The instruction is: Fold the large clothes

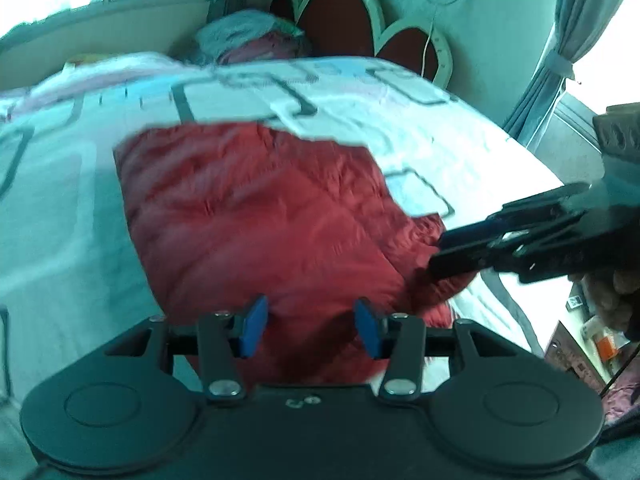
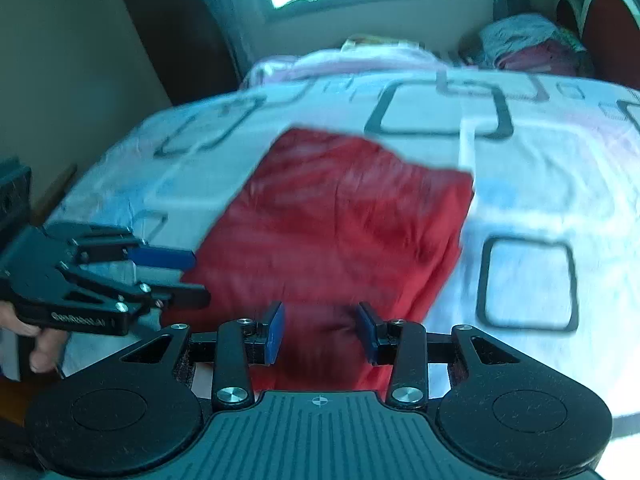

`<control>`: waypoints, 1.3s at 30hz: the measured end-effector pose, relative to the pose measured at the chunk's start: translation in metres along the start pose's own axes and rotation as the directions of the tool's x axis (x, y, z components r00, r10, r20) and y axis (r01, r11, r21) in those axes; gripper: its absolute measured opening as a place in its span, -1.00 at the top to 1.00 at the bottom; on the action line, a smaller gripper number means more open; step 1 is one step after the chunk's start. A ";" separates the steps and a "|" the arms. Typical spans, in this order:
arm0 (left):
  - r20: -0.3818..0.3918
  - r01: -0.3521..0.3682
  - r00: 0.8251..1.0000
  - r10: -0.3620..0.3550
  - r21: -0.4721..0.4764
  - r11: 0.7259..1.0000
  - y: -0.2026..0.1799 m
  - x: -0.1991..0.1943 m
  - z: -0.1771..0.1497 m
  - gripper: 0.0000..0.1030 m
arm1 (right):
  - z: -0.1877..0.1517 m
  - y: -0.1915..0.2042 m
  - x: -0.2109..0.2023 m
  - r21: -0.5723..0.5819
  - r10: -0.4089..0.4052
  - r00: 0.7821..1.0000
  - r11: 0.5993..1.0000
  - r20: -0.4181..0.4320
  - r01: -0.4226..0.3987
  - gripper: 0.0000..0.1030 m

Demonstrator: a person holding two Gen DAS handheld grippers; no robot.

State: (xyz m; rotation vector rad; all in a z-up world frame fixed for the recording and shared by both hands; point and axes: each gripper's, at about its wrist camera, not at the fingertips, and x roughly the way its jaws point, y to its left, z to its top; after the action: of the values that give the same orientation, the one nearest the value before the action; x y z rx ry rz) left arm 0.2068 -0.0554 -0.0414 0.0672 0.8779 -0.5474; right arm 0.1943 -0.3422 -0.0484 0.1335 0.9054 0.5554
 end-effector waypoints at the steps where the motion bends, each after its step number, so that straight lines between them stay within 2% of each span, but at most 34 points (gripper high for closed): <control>1: -0.013 -0.017 1.000 0.017 -0.003 1.000 -0.002 0.004 -0.004 0.10 | -0.006 0.000 0.006 0.007 -0.005 1.000 1.000 -0.017 0.005 0.22; 5: -0.053 -0.065 0.996 0.065 0.005 0.998 -0.004 0.021 -0.018 0.10 | -0.030 0.001 0.032 -0.022 -0.063 0.994 0.998 -0.085 0.061 0.22; 10: -0.056 -0.092 0.994 0.094 0.025 0.995 -0.005 0.037 -0.029 0.08 | -0.045 -0.009 0.055 0.004 -0.057 0.993 0.998 -0.099 0.058 0.22; 15: -0.051 -0.106 0.993 0.108 0.036 0.994 -0.006 0.031 -0.029 0.07 | -0.038 -0.010 0.053 0.008 -0.039 0.994 0.999 -0.100 0.040 0.22; 17: -0.031 -0.106 0.994 0.107 0.034 0.994 -0.011 0.020 -0.021 -0.02 | -0.033 -0.015 0.043 0.056 -0.021 0.997 0.998 -0.075 0.025 0.20; 18: 0.005 -0.120 0.993 0.120 0.026 0.992 -0.010 0.010 -0.018 -0.33 | -0.034 -0.019 0.033 0.086 -0.021 0.999 0.996 -0.038 0.025 0.10; 19: 0.054 -0.152 0.987 0.151 0.016 0.988 -0.011 0.001 -0.016 -0.84 | -0.034 -0.027 0.020 0.119 -0.035 0.999 0.992 0.015 0.033 -0.47; 20: 0.106 -0.182 0.978 0.181 0.002 0.983 -0.009 -0.008 -0.014 -1.00 | -0.032 -0.034 0.011 0.150 -0.053 0.995 0.988 0.078 0.041 -0.86; 21: 0.145 -0.195 0.970 0.195 -0.014 0.981 -0.005 -0.015 -0.011 -1.00 | -0.029 -0.043 0.005 0.176 -0.045 0.992 0.984 0.114 0.025 -0.86; 22: 0.151 -0.195 0.968 0.198 -0.034 0.980 0.001 -0.016 -0.007 -1.00 | -0.025 -0.052 0.004 0.215 -0.039 0.993 0.977 0.115 0.014 -0.86; 25: 0.133 -0.179 0.971 0.197 -0.135 0.975 0.024 -0.008 0.005 -0.99 | -0.012 -0.079 0.008 0.308 -0.017 0.992 0.951 0.129 -0.023 -0.86; 27: 0.126 -0.125 0.980 0.156 -0.225 0.966 0.042 0.001 0.010 -0.98 | -0.003 -0.094 0.016 0.366 0.020 0.991 0.928 0.132 -0.067 -0.86; 29: 0.097 -0.079 0.988 0.116 -0.322 0.943 0.058 0.014 0.015 -0.93 | 0.001 -0.109 0.027 0.431 0.055 0.990 0.896 0.126 -0.105 -0.85; 32: 0.076 -0.034 0.995 0.072 -0.415 0.909 0.074 0.029 0.015 -0.83 | 0.004 -0.132 0.043 0.507 0.105 0.989 0.850 0.101 -0.142 -0.85; 35: 0.057 -0.044 0.996 0.075 -0.429 0.902 0.078 0.039 0.012 -0.84 | 0.007 -0.145 0.057 0.547 0.162 0.983 0.817 0.089 -0.184 -0.73; 39: 0.035 -0.047 0.997 0.069 -0.435 0.899 0.081 0.041 0.015 -0.87 | -0.001 -0.154 0.064 0.589 0.209 0.973 0.776 0.100 -0.227 -0.69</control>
State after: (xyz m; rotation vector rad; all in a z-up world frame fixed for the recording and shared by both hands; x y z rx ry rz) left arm 0.2772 -0.0077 -0.0759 -0.3254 0.9292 -0.2851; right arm 0.2867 -0.4406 -0.1464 0.8340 1.0203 0.4615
